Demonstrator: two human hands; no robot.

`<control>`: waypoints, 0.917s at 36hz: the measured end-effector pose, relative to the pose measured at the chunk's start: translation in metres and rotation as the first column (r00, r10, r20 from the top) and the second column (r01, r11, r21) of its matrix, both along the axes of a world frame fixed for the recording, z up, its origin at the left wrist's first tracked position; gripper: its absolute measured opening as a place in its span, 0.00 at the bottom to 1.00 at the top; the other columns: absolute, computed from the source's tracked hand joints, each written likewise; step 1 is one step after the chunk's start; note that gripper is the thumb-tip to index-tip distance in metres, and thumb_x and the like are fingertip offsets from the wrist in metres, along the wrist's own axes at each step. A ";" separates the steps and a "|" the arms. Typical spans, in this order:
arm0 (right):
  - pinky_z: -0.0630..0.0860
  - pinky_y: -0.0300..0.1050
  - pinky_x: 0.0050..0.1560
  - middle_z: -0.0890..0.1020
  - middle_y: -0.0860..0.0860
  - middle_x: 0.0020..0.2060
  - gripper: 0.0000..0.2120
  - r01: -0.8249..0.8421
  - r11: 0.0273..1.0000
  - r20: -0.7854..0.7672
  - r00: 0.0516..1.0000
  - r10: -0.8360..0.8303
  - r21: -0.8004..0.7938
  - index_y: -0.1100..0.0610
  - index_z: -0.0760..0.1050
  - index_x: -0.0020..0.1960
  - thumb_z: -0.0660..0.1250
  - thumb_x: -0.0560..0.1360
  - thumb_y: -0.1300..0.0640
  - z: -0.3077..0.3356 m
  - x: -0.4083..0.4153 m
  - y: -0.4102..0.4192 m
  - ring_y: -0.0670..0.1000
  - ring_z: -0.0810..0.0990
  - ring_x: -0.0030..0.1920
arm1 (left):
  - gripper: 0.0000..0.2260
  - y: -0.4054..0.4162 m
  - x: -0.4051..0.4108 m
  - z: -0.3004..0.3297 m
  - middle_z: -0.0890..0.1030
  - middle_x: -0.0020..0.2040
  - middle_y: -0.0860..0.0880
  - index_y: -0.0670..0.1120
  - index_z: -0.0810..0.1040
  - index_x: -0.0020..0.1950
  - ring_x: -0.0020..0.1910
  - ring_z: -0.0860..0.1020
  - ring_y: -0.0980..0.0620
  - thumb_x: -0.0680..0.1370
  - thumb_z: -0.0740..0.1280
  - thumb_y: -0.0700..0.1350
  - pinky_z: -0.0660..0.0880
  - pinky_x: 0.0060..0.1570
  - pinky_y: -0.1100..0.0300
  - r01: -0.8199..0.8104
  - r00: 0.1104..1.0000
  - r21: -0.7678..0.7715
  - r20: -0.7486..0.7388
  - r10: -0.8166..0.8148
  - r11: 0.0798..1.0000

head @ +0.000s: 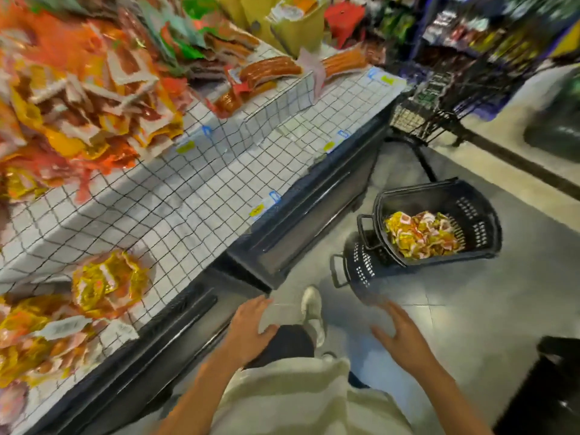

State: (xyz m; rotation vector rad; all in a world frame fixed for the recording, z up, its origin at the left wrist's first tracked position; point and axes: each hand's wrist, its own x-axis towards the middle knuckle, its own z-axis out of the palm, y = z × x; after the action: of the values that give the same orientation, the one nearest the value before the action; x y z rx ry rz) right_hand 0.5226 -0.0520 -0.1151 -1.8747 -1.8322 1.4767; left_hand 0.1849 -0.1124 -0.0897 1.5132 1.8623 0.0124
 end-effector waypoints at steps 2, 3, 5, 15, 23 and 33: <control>0.62 0.26 0.56 0.76 0.53 0.63 0.23 0.114 0.993 0.015 0.993 -0.114 -0.014 0.58 0.73 0.70 0.73 0.77 0.62 -0.001 0.019 -0.001 0.54 0.75 0.63 | 0.26 0.030 0.008 -0.004 0.63 0.78 0.50 0.48 0.63 0.78 0.77 0.60 0.50 0.82 0.66 0.50 0.55 0.76 0.57 0.032 0.999 -0.018 0.032 -0.031 0.999; 0.61 0.25 0.57 0.76 0.53 0.64 0.22 0.156 0.988 0.030 0.987 -0.155 -0.021 0.58 0.73 0.70 0.72 0.77 0.61 -0.002 0.028 -0.001 0.54 0.74 0.64 | 0.26 0.046 0.013 -0.006 0.64 0.78 0.49 0.47 0.64 0.78 0.77 0.61 0.49 0.81 0.66 0.49 0.57 0.76 0.56 0.062 0.997 -0.027 0.043 -0.061 0.998; 0.62 0.31 0.66 0.73 0.55 0.70 0.24 0.225 0.973 0.071 0.973 -0.221 -0.050 0.59 0.70 0.72 0.71 0.79 0.59 -0.003 0.044 0.002 0.56 0.72 0.70 | 0.25 0.080 0.025 -0.011 0.66 0.76 0.47 0.45 0.65 0.77 0.76 0.64 0.48 0.81 0.67 0.47 0.59 0.75 0.55 0.127 0.991 -0.042 0.055 -0.124 0.991; 0.64 0.49 0.75 0.69 0.54 0.75 0.27 0.514 0.848 0.167 0.854 -0.493 -0.125 0.56 0.67 0.76 0.70 0.80 0.54 0.016 0.097 0.055 0.55 0.68 0.75 | 0.23 0.249 0.108 -0.013 0.68 0.75 0.49 0.49 0.66 0.76 0.74 0.66 0.48 0.82 0.66 0.46 0.63 0.73 0.51 0.302 0.936 -0.045 0.201 -0.287 0.952; 0.64 0.49 0.75 0.69 0.51 0.75 0.27 0.535 0.844 0.195 0.832 -0.519 -0.034 0.53 0.67 0.76 0.69 0.80 0.50 0.019 0.130 0.124 0.53 0.68 0.74 | 0.23 0.351 0.152 -0.021 0.70 0.74 0.49 0.48 0.68 0.75 0.74 0.66 0.50 0.81 0.66 0.49 0.59 0.71 0.61 0.519 0.842 -0.021 0.185 -0.507 0.855; 0.61 0.31 0.63 0.73 0.46 0.67 0.21 0.353 0.932 0.188 0.924 -0.334 -0.078 0.53 0.70 0.72 0.67 0.82 0.50 -0.005 0.206 0.220 0.54 0.71 0.71 | 0.20 0.430 0.202 -0.036 0.74 0.70 0.46 0.44 0.72 0.72 0.69 0.71 0.47 0.81 0.68 0.46 0.57 0.60 0.71 0.531 0.845 -0.079 0.111 -0.522 0.843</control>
State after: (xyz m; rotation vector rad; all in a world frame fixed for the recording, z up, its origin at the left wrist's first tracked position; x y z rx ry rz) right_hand 0.7288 0.1684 -0.1202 -2.2978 -1.4023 1.3528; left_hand 0.3865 0.3178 -0.1256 1.8697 1.3015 -0.2727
